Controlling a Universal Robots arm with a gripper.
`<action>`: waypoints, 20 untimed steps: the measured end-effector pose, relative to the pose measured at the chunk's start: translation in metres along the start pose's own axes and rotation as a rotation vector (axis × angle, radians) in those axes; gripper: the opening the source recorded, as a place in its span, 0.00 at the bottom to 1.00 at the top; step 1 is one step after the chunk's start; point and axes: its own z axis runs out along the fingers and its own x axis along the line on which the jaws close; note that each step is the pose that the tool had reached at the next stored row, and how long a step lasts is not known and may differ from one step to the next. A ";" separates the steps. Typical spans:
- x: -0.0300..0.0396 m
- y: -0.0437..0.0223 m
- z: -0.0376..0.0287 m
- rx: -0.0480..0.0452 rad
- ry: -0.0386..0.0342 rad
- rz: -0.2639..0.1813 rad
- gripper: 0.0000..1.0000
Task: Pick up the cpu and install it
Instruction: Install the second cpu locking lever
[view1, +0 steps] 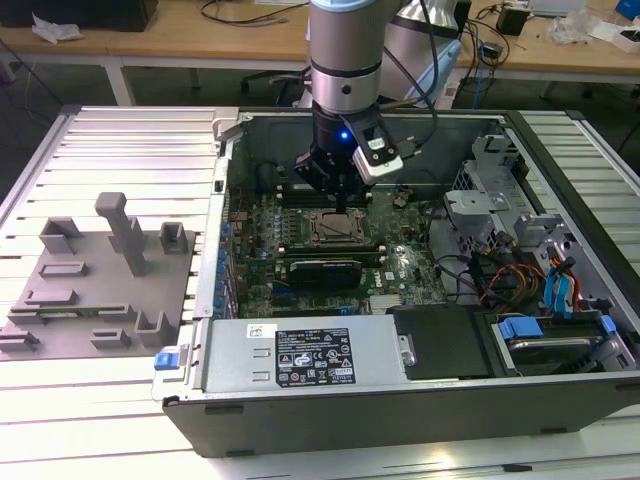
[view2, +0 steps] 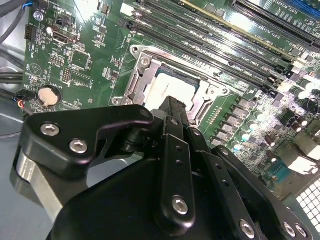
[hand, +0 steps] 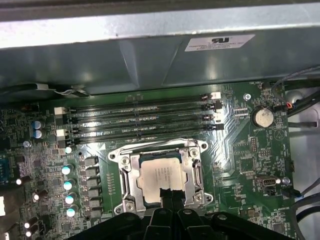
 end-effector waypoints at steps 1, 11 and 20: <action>-0.0003 -0.0028 0.0000 -0.0001 0.0000 0.000 0.11; -0.0017 -0.0159 0.0001 -0.0001 0.0000 0.000 0.11; -0.0038 -0.0348 0.0007 -0.0002 0.0000 -0.001 0.11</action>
